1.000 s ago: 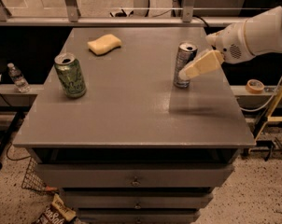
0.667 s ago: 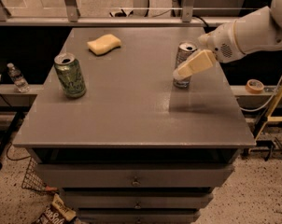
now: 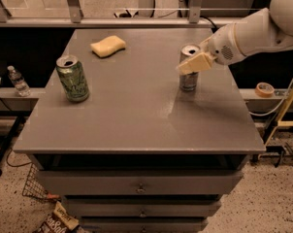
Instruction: Move redbull can near green can
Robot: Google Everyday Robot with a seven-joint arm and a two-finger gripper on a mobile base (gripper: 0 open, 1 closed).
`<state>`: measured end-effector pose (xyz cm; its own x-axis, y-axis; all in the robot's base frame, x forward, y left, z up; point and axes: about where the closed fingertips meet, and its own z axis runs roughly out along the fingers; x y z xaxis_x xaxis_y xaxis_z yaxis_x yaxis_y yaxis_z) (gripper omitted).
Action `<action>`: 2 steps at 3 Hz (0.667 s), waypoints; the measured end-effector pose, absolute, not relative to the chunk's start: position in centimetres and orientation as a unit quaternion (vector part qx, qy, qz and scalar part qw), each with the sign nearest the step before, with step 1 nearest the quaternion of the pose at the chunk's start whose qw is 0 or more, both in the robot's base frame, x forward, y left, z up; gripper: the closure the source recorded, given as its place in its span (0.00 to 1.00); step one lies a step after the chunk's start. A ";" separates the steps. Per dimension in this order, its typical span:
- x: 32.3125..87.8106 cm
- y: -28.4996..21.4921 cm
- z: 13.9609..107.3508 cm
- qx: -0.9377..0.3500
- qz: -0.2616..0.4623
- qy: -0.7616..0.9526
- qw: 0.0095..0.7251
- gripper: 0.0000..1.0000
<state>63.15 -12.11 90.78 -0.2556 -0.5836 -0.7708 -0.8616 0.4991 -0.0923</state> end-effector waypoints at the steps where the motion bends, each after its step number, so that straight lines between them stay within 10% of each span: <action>1: 62.9 -11.1 91.7 -0.474 0.197 0.760 0.398 0.64; 2: 62.1 -10.4 94.9 -0.480 0.227 0.731 0.429 0.88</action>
Offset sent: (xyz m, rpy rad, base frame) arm -0.0209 0.0191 0.0851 0.2210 -0.1106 0.1356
